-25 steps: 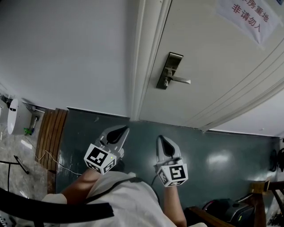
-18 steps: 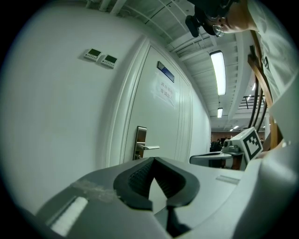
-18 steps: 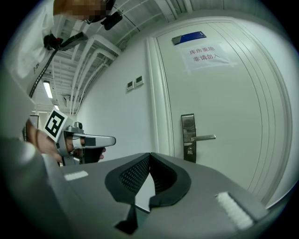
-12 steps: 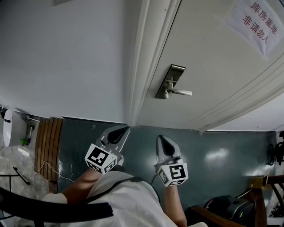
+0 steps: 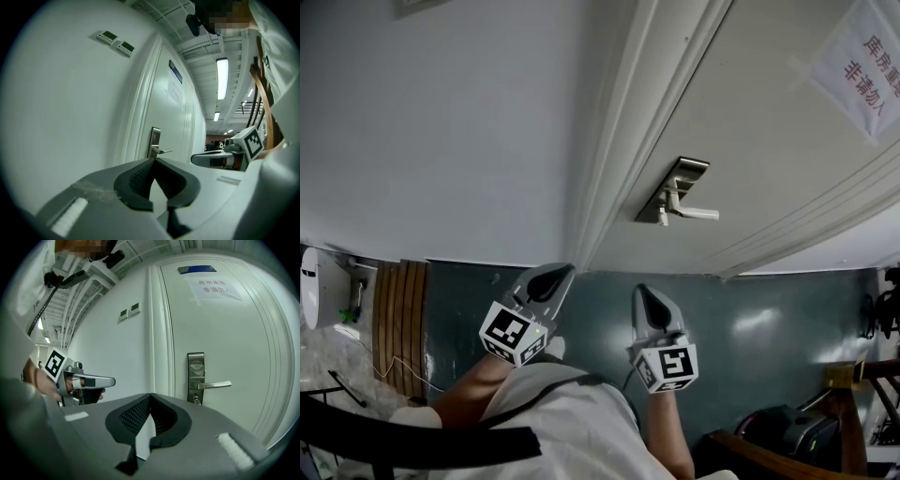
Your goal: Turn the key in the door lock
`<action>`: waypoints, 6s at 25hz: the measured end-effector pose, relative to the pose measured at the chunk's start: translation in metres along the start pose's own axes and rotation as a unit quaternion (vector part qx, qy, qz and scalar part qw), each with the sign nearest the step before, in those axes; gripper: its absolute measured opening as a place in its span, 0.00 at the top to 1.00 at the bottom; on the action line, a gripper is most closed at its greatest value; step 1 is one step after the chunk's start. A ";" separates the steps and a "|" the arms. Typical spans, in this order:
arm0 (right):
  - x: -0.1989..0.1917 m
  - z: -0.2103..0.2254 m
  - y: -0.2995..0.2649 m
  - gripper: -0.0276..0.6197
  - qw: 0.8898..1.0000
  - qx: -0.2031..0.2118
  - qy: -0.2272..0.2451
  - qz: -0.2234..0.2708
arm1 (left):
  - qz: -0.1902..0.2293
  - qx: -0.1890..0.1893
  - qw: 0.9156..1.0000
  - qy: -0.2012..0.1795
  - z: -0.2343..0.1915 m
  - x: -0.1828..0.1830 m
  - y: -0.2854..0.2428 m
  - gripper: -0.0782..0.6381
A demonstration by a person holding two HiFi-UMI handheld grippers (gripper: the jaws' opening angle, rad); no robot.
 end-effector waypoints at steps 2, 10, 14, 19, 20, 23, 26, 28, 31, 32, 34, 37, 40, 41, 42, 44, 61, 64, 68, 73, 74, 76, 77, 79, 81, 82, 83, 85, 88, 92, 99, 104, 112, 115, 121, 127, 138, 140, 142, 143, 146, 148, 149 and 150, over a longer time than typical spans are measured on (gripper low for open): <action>0.000 -0.002 -0.007 0.94 1.000 -0.006 -0.002 0.000 | 0.000 -0.006 1.000 0.000 -0.009 0.001 -0.002 0.88; -0.004 -0.009 -0.023 0.94 1.000 -0.018 -0.006 -0.006 | 0.000 -0.017 1.000 0.004 -0.028 0.003 -0.004 0.88; -0.002 -0.010 -0.027 0.94 1.000 -0.018 -0.009 -0.003 | -0.005 -0.016 1.000 0.005 -0.033 -0.001 -0.003 0.88; -0.005 -0.003 -0.027 0.94 1.000 -0.017 -0.009 -0.004 | -0.004 -0.010 1.000 0.004 -0.029 -0.001 -0.004 0.88; -0.007 -0.001 -0.028 0.94 1.000 -0.016 -0.011 -0.004 | -0.004 -0.007 1.000 0.004 -0.028 -0.001 -0.005 0.88; -0.012 0.009 -0.031 0.94 0.999 -0.011 -0.030 -0.005 | -0.002 0.001 1.000 0.006 -0.025 -0.001 -0.008 0.88; -0.018 0.024 -0.037 0.94 0.998 -0.015 -0.058 0.004 | -0.002 0.006 1.000 0.006 -0.021 0.000 -0.013 0.88; -0.024 0.038 -0.041 0.94 0.997 -0.022 -0.073 0.012 | -0.004 0.010 1.000 0.006 -0.019 -0.001 -0.018 0.88; -0.030 0.059 -0.048 0.94 0.993 -0.025 -0.109 0.021 | -0.005 0.015 1.000 0.004 -0.015 0.000 -0.028 0.88; -0.031 0.065 -0.051 0.94 0.992 -0.024 -0.120 0.024 | -0.005 0.016 1.000 0.003 -0.013 0.000 -0.033 0.88; -0.032 0.076 -0.057 0.94 0.991 -0.024 -0.131 0.026 | -0.006 0.019 1.000 0.000 -0.011 0.000 -0.041 0.88; -0.032 0.088 -0.066 0.94 0.991 -0.019 -0.130 0.024 | -0.006 0.023 1.000 0.001 -0.006 0.000 -0.053 0.88; -0.034 0.098 -0.073 0.94 0.991 -0.017 -0.130 0.023 | -0.005 0.020 1.000 0.004 -0.001 0.000 -0.066 0.88; -0.035 0.101 -0.076 0.94 0.991 -0.017 -0.133 0.023 | -0.005 0.019 1.000 0.003 0.000 -0.001 -0.071 0.88; -0.036 0.105 -0.078 0.94 0.990 -0.017 -0.141 0.024 | -0.005 0.017 1.000 0.002 0.002 -0.001 -0.075 0.88; -0.040 0.115 -0.083 0.94 0.984 -0.018 -0.172 0.030 | -0.005 0.014 1.000 -0.001 0.005 -0.003 -0.085 0.88; -0.100 0.180 -0.123 0.72 0.861 -0.014 -0.502 0.077 | -0.034 0.024 0.999 -0.014 0.012 -0.016 -0.115 0.88; -0.100 0.183 -0.132 0.72 0.845 0.010 -0.525 0.099 | -0.036 0.029 0.999 -0.016 0.010 -0.016 -0.115 0.88; -0.100 0.184 -0.139 0.73 0.828 0.017 -0.550 0.109 | -0.038 0.037 0.998 -0.018 0.008 -0.017 -0.111 0.88; -0.102 0.185 -0.141 0.87 0.831 0.006 -0.548 0.099 | -0.038 0.044 0.998 -0.019 0.005 -0.016 -0.107 0.88; -0.103 0.185 -0.141 0.87 0.831 0.006 -0.547 0.099 | -0.038 0.043 0.998 -0.020 0.005 -0.016 -0.106 0.88; -0.102 0.185 -0.141 0.88 0.832 0.006 -0.545 0.100 | -0.038 0.043 0.998 -0.019 0.006 -0.017 -0.105 0.88; -0.101 0.184 -0.141 0.89 0.833 0.007 -0.544 0.101 | -0.038 0.043 0.998 -0.019 0.006 -0.017 -0.105 0.88; -0.100 0.185 -0.142 0.89 0.837 0.006 -0.538 0.099 | -0.038 0.042 0.998 -0.019 0.006 -0.017 -0.105 0.88; -0.099 0.185 -0.141 0.89 0.847 -0.002 -0.523 0.090 | -0.038 0.040 0.998 -0.019 0.007 -0.017 -0.104 0.88; -0.099 0.185 -0.140 0.89 0.854 -0.010 -0.514 0.083 | -0.038 0.039 0.998 -0.019 0.007 -0.017 -0.104 0.88; -0.098 0.184 -0.139 0.89 0.859 -0.014 -0.507 0.077 | -0.038 0.039 0.998 -0.020 0.007 -0.017 -0.103 0.88; -0.094 0.182 -0.140 0.90 0.869 -0.017 -0.489 0.069 | -0.036 0.039 0.998 -0.019 0.007 -0.016 -0.103 0.88; -0.090 0.181 -0.141 0.89 0.894 -0.024 -0.444 0.054 | -0.035 0.039 0.998 -0.020 0.006 -0.016 -0.101 0.88; -0.086 0.179 -0.142 0.89 0.920 -0.031 -0.388 0.034 | -0.036 0.039 0.998 -0.024 0.005 -0.016 -0.097 0.88; -0.085 0.177 -0.143 0.88 0.962 -0.053 -0.266 -0.008 | -0.034 0.038 0.999 -0.020 0.003 -0.017 -0.091 0.88; -0.084 0.175 -0.144 0.88 0.979 -0.075 -0.187 -0.034 | -0.033 0.035 0.999 -0.020 0.004 -0.017 -0.087 0.88; -0.081 0.171 -0.145 0.88 0.989 -0.092 -0.103 -0.060 | -0.031 0.033 0.999 -0.021 0.001 -0.015 -0.078 0.88; -0.081 0.170 -0.146 0.88 0.990 -0.094 -0.076 -0.068 | -0.031 0.032 0.999 -0.021 0.001 -0.016 -0.076 0.88; -0.080 0.168 -0.146 0.87 0.992 -0.096 -0.029 -0.077 | -0.031 0.034 0.999 -0.021 0.000 -0.016 -0.074 0.88; -0.080 0.167 -0.147 0.87 0.991 -0.095 0.025 -0.088 | -0.032 0.035 0.999 -0.022 0.000 -0.016 -0.073 0.88; -0.076 0.163 -0.148 0.86 0.986 -0.086 0.098 -0.102 | -0.031 0.037 0.999 -0.024 0.003 -0.016 -0.073 0.88; -0.075 0.163 -0.148 0.86 0.985 -0.083 0.109 -0.105 | -0.031 0.037 0.999 -0.024 0.004 -0.016 -0.073 0.88; -0.075 0.162 -0.148 0.86 0.984 -0.081 0.120 -0.107 | -0.032 0.038 0.999 -0.024 0.005 -0.016 -0.073 0.88; -0.075 0.162 -0.148 0.86 0.982 -0.081 0.128 -0.109 | -0.032 0.038 0.998 -0.023 0.005 -0.017 -0.072 0.88; -0.075 0.161 -0.149 0.85 0.978 -0.078 0.155 -0.114 | -0.032 0.038 0.998 -0.024 0.006 -0.016 -0.072 0.88; -0.075 0.161 -0.149 0.85 0.976 -0.079 0.165 -0.116 | -0.032 0.038 0.998 -0.024 0.008 -0.016 -0.072 0.88; -0.075 0.161 -0.149 0.85 0.975 -0.079 0.169 -0.117 | -0.032 0.038 0.998 -0.025 0.008 -0.016 -0.072 0.88; -0.075 0.160 -0.149 0.85 0.975 -0.080 0.172 -0.118 | -0.032 0.038 0.998 -0.025 0.009 -0.016 -0.072 0.88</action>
Point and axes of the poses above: the fingertips, and each gripper's own axes: y backward along the fingers, z to its right, x out of its top, the point moved 5 cm from there along y, backward along the fingers, and after that the axes turned 4 degrees about z, right-handed, at the moved point
